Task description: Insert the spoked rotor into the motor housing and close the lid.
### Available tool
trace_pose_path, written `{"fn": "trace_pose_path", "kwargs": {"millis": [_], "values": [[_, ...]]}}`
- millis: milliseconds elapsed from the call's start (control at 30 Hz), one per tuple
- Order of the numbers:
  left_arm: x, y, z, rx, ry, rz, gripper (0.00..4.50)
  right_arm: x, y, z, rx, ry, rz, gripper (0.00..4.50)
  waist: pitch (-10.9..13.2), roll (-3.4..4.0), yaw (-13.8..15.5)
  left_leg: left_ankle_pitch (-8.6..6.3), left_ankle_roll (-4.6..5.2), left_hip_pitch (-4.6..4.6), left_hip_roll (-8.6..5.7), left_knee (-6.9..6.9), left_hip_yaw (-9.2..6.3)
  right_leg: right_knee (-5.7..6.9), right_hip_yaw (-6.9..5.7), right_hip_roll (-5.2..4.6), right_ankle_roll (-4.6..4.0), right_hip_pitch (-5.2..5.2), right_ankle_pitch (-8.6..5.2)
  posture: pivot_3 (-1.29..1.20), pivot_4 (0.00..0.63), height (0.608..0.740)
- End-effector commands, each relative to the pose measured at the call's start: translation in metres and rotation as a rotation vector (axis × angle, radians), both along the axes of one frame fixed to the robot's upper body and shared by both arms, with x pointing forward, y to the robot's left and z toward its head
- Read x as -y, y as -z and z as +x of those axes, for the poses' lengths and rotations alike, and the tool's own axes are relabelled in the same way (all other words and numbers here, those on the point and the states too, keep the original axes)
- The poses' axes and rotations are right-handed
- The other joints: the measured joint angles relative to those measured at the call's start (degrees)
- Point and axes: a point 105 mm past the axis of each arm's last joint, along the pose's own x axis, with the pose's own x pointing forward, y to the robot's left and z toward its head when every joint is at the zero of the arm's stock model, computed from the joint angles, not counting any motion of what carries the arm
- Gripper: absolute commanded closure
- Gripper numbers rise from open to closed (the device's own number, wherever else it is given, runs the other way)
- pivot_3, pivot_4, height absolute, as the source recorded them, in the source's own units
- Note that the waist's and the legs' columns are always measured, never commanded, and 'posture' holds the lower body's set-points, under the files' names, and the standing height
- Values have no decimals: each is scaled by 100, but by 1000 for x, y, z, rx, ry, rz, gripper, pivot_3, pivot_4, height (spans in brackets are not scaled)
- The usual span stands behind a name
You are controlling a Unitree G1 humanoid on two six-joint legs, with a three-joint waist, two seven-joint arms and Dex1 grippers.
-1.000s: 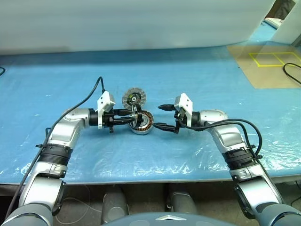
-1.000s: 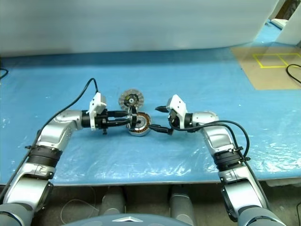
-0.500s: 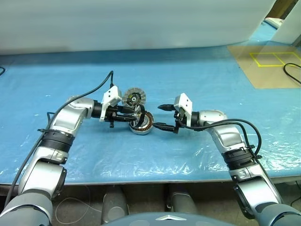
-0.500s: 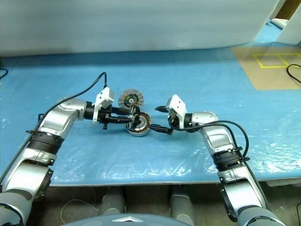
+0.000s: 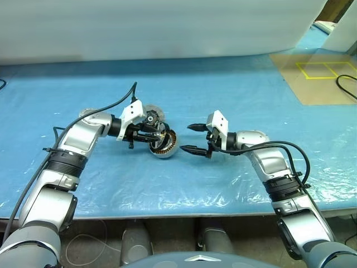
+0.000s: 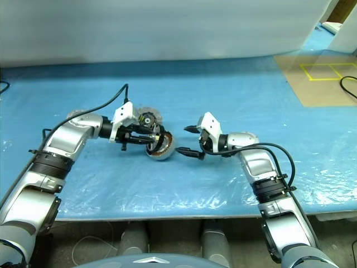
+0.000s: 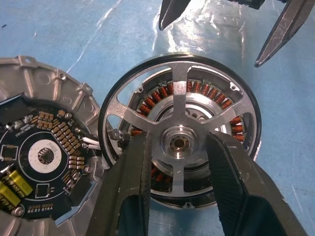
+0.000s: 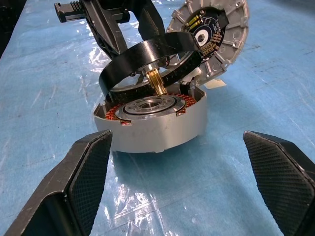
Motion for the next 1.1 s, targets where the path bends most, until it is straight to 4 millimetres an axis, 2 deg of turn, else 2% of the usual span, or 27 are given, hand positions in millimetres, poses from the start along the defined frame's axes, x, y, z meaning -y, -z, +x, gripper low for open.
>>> {"fn": "trace_pose_path", "kwargs": {"millis": [33, 367, 867, 1100], "values": [[2, -10, 0, 25, -2, -32, 3184, -4, -8, 0, 32, -17, 16, 0, 0, 0, 3, 0, 0, 0, 0, 0, 0, -1, 0, 0, 0, 0, 0, 0, 150, 740], [5, -14, -5, 7, 3, -73, 3184, -3, -5, 0, 26, -14, 8, 0, 0, 0, 0, 0, 0, -2, 0, -8, -1, -11, -2, 1, 0, 0, 0, 0, 150, 740], [7, -4, -16, -50, -4, -72, 3184, -3, -4, 0, 26, -11, 7, 0, 0, 0, 1, 0, 0, -3, 0, -15, -1, -21, -4, 1, 0, 0, 0, 0, 150, 740], [6, -5, -14, -48, -11, -62, 3184, -3, -4, -1, 25, -8, 8, 0, 0, 0, 0, 0, 0, -2, 0, -14, 0, -21, -3, 1, 1, 0, 1, 0, 150, 740]]}}
